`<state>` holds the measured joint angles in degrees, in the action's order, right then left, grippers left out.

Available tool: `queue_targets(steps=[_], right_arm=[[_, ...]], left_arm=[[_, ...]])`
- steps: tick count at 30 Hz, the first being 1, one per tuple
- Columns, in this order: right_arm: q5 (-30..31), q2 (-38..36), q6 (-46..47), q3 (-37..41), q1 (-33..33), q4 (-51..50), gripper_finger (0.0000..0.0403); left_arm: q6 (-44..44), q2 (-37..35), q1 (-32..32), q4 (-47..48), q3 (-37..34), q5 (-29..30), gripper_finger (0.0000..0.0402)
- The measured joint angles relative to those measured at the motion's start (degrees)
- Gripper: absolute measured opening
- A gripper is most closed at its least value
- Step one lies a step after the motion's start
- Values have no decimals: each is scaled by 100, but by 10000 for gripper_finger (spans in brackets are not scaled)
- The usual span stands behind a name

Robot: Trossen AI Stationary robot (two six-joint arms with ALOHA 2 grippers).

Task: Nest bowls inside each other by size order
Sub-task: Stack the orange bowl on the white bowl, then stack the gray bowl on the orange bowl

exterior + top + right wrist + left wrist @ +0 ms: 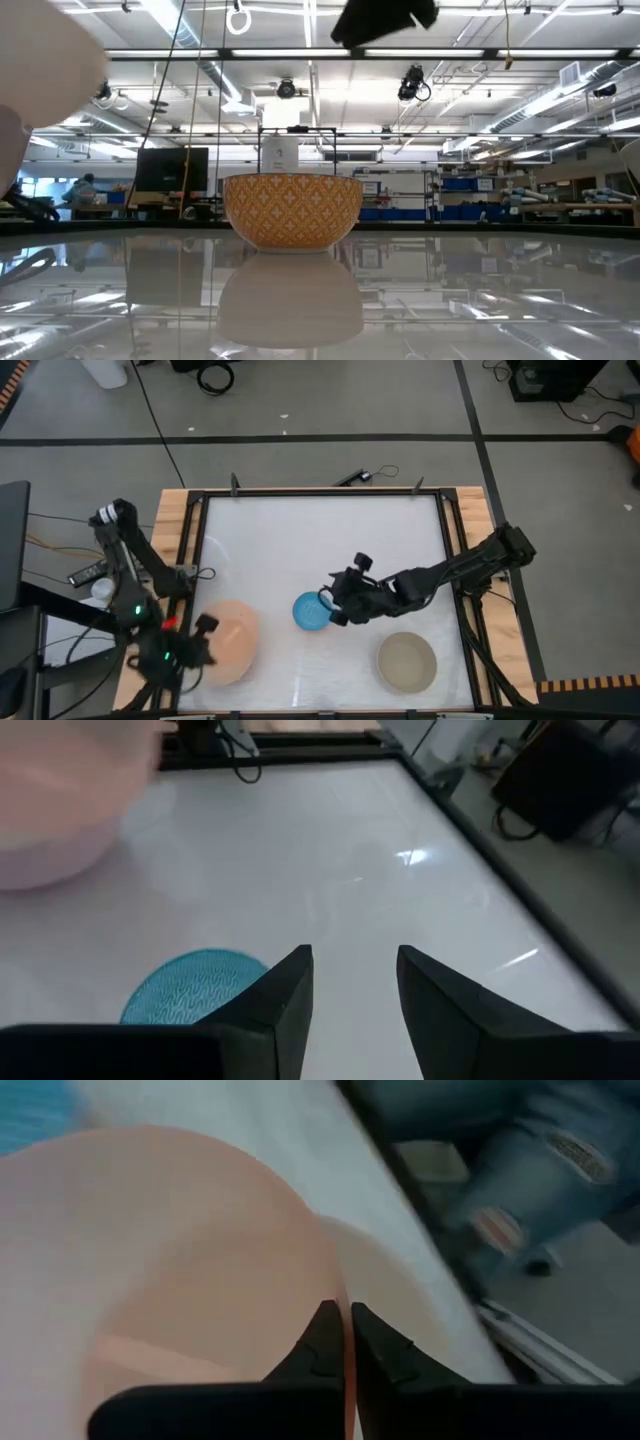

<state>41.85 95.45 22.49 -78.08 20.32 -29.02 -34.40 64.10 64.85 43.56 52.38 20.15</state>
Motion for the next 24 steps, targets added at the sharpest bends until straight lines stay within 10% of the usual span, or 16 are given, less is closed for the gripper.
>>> queue_targets(steps=[15,24], right_arm=[[-323,-171,731,688,385,721,153],[-1937,-350,1965,686,393,-746,153]], left_arm=[[-1992,1418,634,-292,-19,461,67],[-2089,1354,630,-637,-26,639,169]])
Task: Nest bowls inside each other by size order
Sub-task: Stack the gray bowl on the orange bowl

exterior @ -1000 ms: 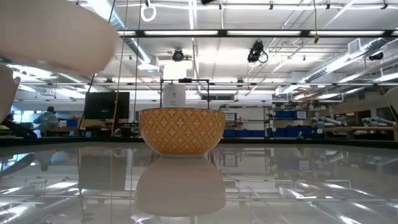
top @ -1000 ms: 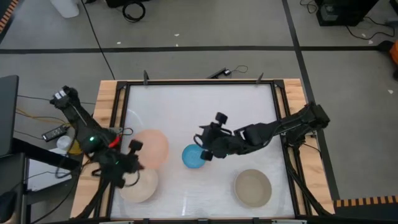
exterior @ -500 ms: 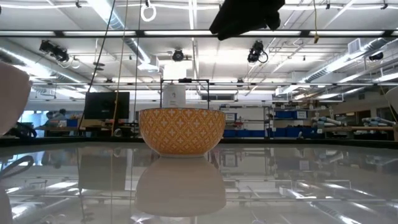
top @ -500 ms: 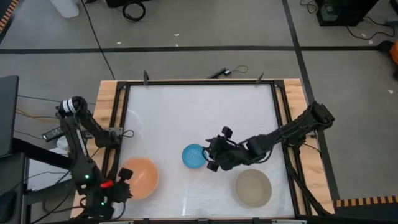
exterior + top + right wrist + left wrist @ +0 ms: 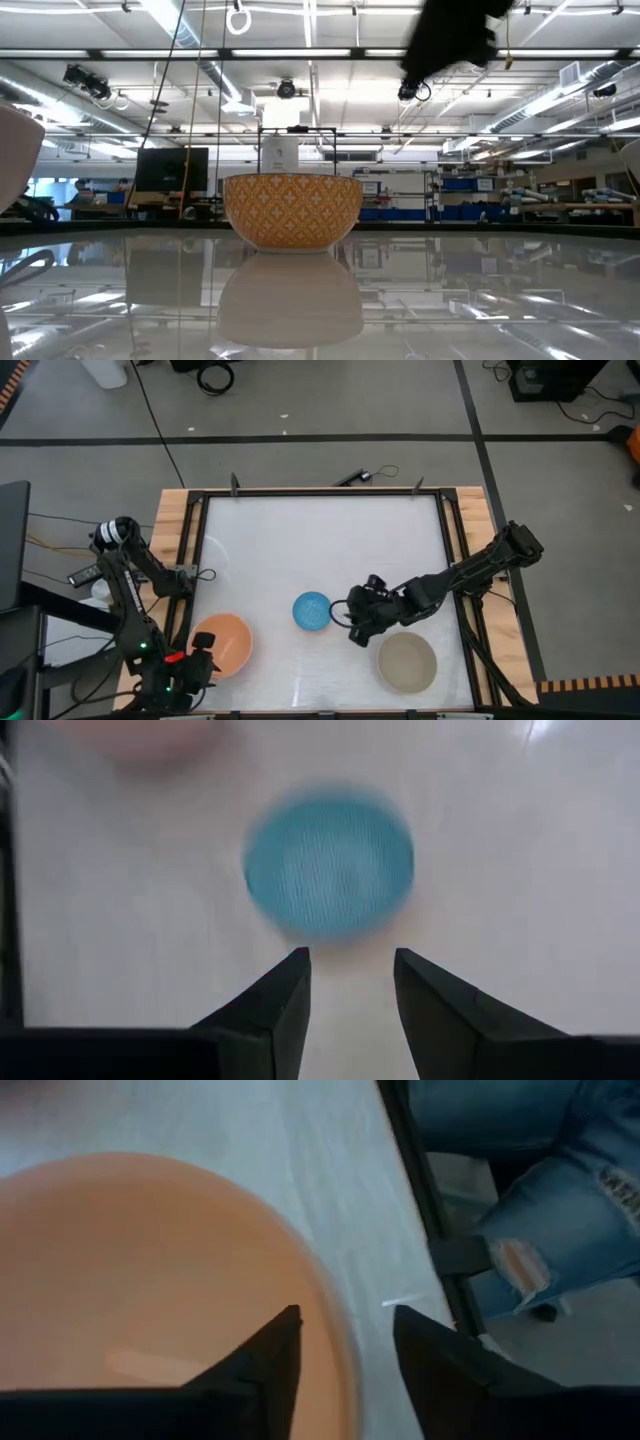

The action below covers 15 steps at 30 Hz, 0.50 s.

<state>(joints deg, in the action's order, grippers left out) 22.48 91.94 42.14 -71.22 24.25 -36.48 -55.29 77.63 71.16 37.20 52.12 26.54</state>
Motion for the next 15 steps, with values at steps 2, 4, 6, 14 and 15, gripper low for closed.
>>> queue_targets(steps=[2,4,6,14,15], right_arm=[[-356,23,460,0,4,-727,153],[-691,40,903,0,8,-1493,153],[-903,42,1262,0,37,-2128,153],[-2057,72,1478,247,423,-2646,153],[-2130,74,1512,335,503,-2614,153]], left_arm=[[-135,-1,-1,-92,0,-1,191],[-209,-18,-9,-228,0,-88,213],[-218,-102,-16,-277,0,-176,234],[-397,-275,-182,-141,0,-274,284],[-444,-248,-212,-112,0,-275,286]])
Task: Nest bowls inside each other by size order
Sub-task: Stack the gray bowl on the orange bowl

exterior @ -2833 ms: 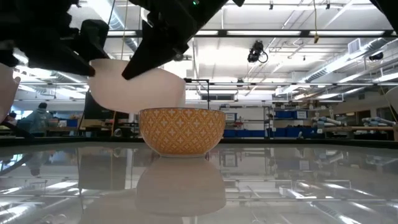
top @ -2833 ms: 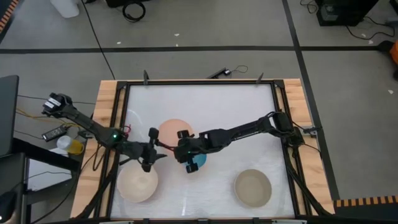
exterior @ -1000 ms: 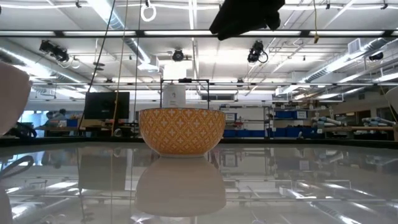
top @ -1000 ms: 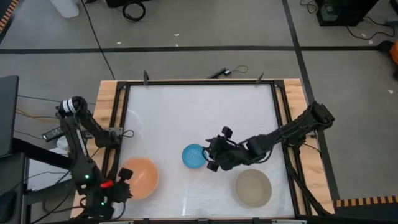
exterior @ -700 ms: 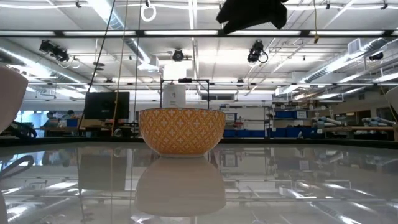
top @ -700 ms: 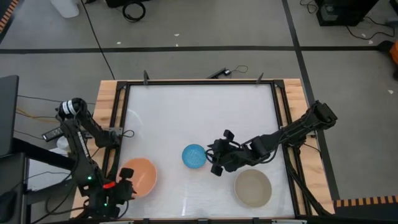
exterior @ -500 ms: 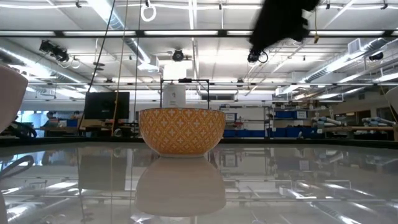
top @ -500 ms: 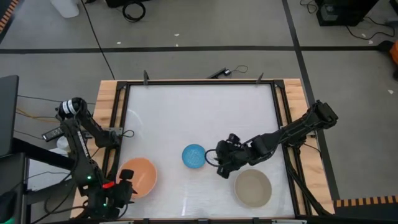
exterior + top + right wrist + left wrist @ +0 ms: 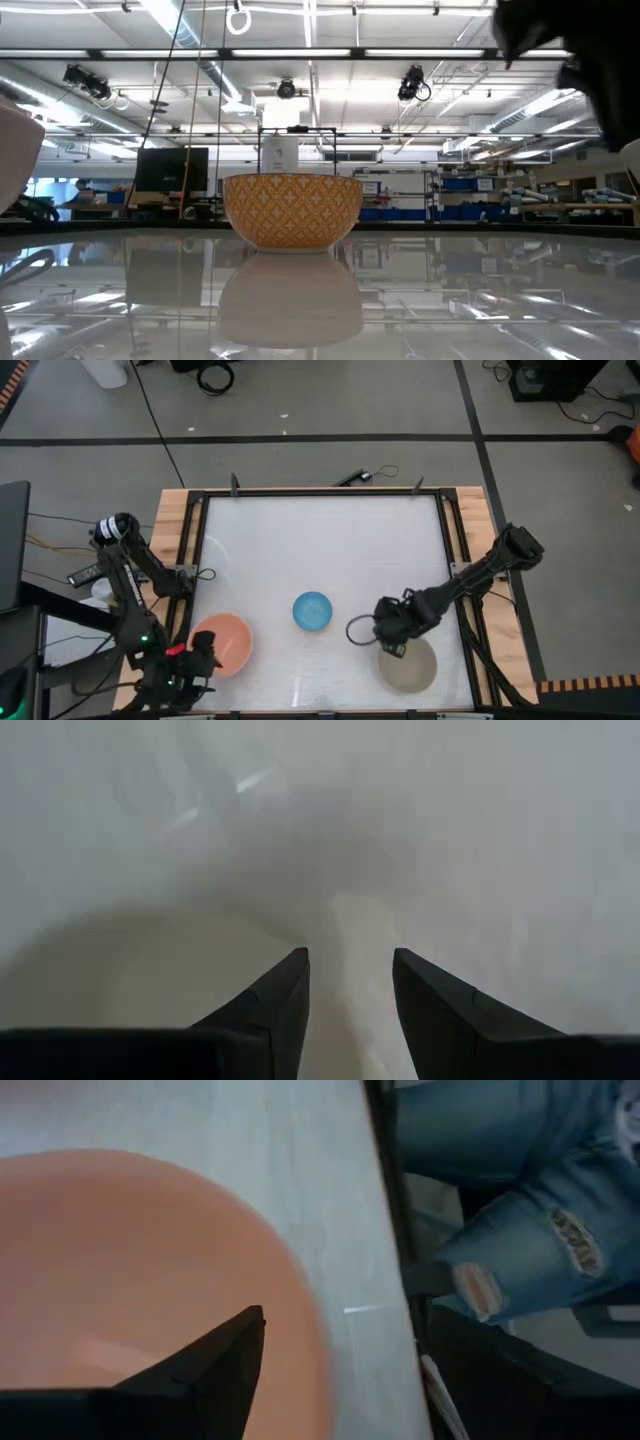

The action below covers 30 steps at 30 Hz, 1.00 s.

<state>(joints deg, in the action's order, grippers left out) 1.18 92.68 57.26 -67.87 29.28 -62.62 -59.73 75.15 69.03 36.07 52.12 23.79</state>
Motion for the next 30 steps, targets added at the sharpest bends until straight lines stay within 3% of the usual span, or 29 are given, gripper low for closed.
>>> queue_targets(steps=[6,13,16,19,23,27,30], right_arm=[[121,2,218,455,429,74,153],[147,2,252,782,572,529,143],[130,2,111,945,585,934,103],[82,-14,-138,1001,585,1299,31],[154,-12,-323,938,530,1541,21],[770,-4,-589,510,447,1655,12],[1420,9,-919,126,400,1761,12]], left_arm=[[-26,180,-239,-10,-2,-504,286],[125,173,-328,-281,-2,-551,286],[126,153,-407,-274,-2,-718,286],[76,71,-501,-153,7,-1025,286],[-226,-43,-555,530,170,-1209,286],[-251,-87,-555,1160,504,-1116,286],[-192,-96,-555,1456,761,-647,286]])
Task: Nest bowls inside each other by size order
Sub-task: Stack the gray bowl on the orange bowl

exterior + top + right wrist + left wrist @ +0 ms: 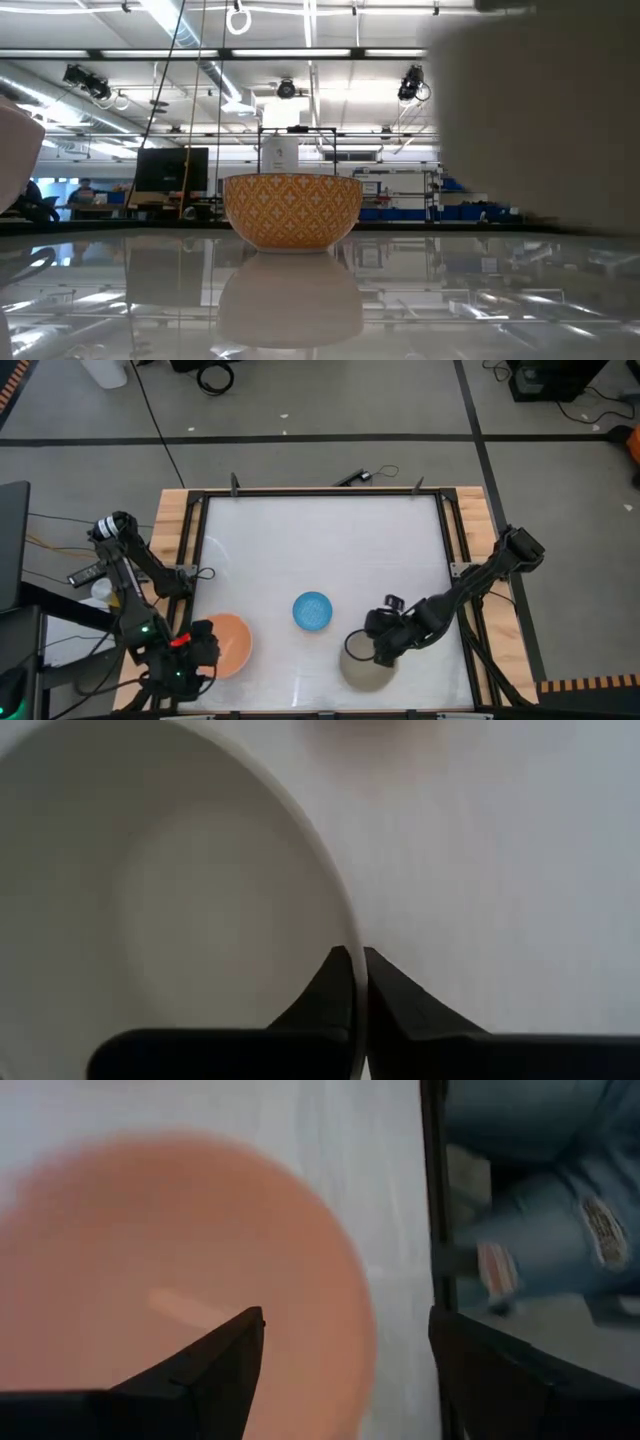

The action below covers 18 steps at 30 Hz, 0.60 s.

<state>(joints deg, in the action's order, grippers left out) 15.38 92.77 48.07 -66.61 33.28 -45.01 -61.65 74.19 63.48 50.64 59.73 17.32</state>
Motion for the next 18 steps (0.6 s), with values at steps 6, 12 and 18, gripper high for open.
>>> queue_targets(steps=[6,12,18], right_arm=[[782,-8,-825,-437,-306,1293,12],[885,-7,-451,-442,-1057,2119,12],[463,52,-445,-442,-1767,2131,13]], left_arm=[[1018,-7,-148,60,246,1441,286],[4372,-6,-519,-307,275,2910,286],[7154,-2,-1333,-1540,275,3005,286]])
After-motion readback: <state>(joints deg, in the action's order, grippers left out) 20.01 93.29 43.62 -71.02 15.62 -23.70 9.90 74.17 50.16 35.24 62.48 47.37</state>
